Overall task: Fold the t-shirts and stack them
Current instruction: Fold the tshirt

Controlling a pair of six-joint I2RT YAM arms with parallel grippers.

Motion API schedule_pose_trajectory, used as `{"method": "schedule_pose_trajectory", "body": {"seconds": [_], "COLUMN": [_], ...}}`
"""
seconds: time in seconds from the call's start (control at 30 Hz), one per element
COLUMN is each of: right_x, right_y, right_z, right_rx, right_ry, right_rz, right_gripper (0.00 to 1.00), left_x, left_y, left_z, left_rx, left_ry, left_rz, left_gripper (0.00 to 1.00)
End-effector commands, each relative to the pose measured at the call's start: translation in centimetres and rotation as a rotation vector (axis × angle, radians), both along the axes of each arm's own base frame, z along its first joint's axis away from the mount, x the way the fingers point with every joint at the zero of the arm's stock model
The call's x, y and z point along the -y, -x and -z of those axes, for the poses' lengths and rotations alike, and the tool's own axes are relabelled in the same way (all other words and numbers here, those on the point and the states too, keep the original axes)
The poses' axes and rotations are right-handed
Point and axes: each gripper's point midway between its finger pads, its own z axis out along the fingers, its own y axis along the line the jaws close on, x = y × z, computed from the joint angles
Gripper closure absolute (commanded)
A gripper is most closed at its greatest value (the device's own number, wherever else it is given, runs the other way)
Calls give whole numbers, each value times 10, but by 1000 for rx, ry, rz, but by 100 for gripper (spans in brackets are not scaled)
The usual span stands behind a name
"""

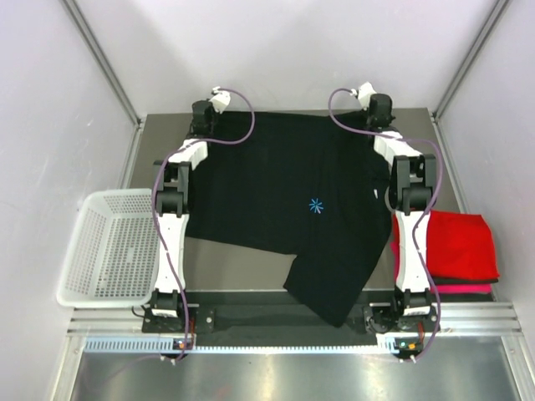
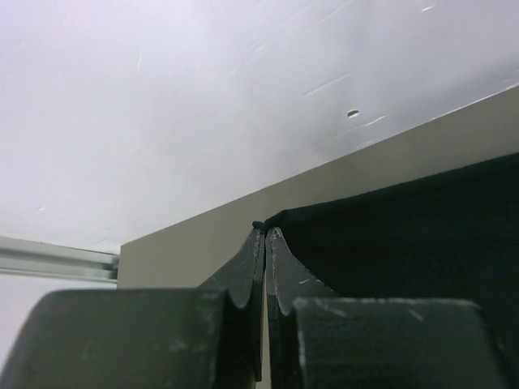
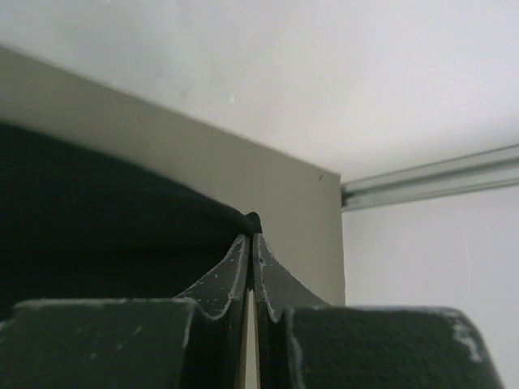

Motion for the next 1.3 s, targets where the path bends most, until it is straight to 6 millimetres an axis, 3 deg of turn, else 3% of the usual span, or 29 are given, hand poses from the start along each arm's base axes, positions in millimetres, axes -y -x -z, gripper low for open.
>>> {"method": "schedule_pose_trajectory", "body": {"seconds": [0.0,0.03,0.07,0.13,0.4,0.5,0.67,0.8,0.83,0.9,0.93,1.0,1.03,1.27], "right_x": [20,20,19,20,32,33,33,33,32,31,31,31,31,31], "right_y": [15,19,24,30,44,45,48,59,64,74,80,91,96,126], "right_z": [-57,-70,-63,-72,-72,-72,-69,-64,-74,-66,-75,-66,-76,-73], "right_rx": [95,112,95,104,87,85,68,44,59,38,49,26,41,1], "right_ry": [5,-2,0,2,3,0,-4,-16,-22,-31,-35,-41,-42,-48], "right_rz": [68,67,65,64,86,89,87,91,91,85,84,85,85,80], "right_gripper": [100,100,100,100,100,100,100,100,100,100,100,100,100,100], "left_x": [-8,-6,-6,-2,8,14,19,13,11,9,7,2,0,-24], "left_y": [0,1,1,1,-4,-9,-9,2,5,14,16,23,25,41], "left_z": [-71,-77,-81,-90,-116,-122,-110,-107,-106,-101,-101,-101,-100,-120], "left_rx": [155,163,169,181,246,258,243,221,214,193,189,189,186,202], "left_ry": [44,48,54,55,62,46,30,31,35,31,29,24,23,46], "left_rz": [-23,-16,-9,2,30,39,37,10,5,4,1,-6,-11,-67], "left_gripper": [100,100,100,100,100,100,100,100,100,100,100,100,100,100]}}
